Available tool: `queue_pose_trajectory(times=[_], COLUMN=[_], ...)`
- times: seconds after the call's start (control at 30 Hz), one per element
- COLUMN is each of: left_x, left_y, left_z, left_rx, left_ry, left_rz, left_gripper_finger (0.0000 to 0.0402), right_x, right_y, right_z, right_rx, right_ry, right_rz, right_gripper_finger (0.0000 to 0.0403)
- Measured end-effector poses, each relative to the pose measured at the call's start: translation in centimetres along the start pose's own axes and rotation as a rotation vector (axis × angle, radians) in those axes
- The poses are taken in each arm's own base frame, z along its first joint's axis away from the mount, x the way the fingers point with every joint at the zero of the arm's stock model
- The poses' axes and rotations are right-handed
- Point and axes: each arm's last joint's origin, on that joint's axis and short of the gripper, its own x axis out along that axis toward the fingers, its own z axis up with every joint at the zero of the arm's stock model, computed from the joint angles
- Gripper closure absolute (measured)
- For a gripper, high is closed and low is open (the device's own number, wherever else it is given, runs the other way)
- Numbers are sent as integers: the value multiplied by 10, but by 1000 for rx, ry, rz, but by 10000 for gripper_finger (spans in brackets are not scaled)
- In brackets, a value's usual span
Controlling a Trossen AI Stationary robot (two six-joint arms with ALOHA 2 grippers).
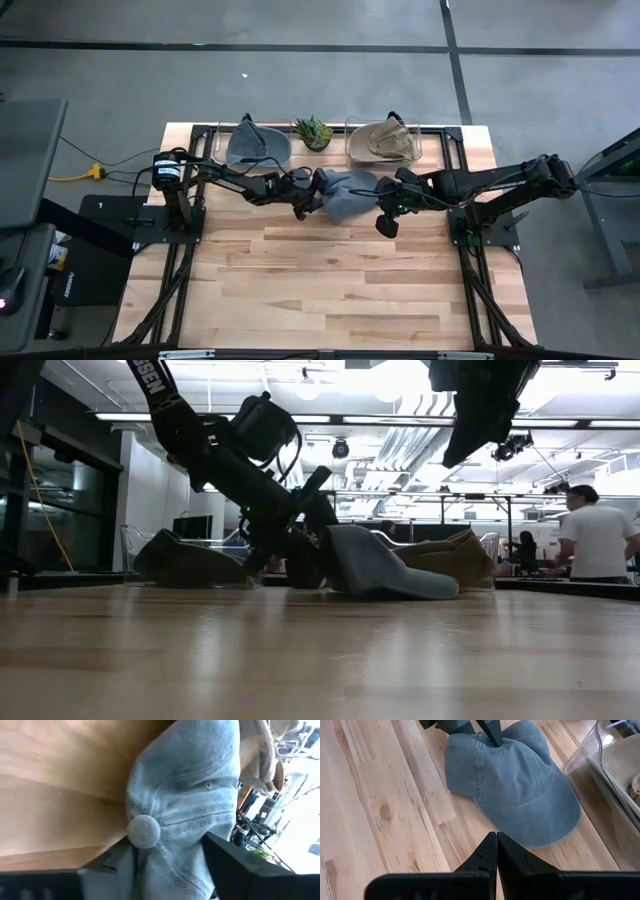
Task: Pick & Place hat
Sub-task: Put the gray cap into the left transparent bin
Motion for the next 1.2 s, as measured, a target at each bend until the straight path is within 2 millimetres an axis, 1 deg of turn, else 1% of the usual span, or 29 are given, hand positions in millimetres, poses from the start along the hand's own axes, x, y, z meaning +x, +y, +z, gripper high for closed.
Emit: queue_pose_trajectory(times=[0.17, 0.27, 0.3, 0.33, 0.57, 0.7, 0.83, 0.97, 1.13, 1.2], left_x=[0, 0, 0, 0, 0, -5, -15, -25, -43, -53], left_y=[0, 0, 0, 0, -3, -13, -24, -34, -51, -58], left_z=[0, 0, 0, 0, -2, -6, -10, -14, -21, -24], left_rx=[-11, -6, -3, -2, 18, 35, 76, 130, 195, 225], left_ry=[-1, -7, -9, -10, 25, 61, 77, 107, 163, 186], left_rz=[2, -5, -6, -6, -28, -90, -135, -167, -232, -257], left_gripper_finger=[295, 365, 382, 391, 400, 401, 401, 401, 401, 401], right_x=[0, 0, 0, 0, 0, -4, -14, -29, -46, -51], right_y=[0, 0, 0, 0, 1, 0, -5, -11, -15, -16], right_z=[0, 0, 0, 0, -1, -1, -2, -5, -7, -8], right_rx=[-1, -1, 0, 0, 26, 79, 123, 140, 147, 160], right_ry=[3, 5, 5, 5, 17, 15, -8, -39, -65, -66], right_rz=[-1, 3, 3, 4, 26, 43, 38, 51, 147, 185], right_gripper_finger=[403, 403, 403, 403, 403, 403, 403, 403, 403, 403])
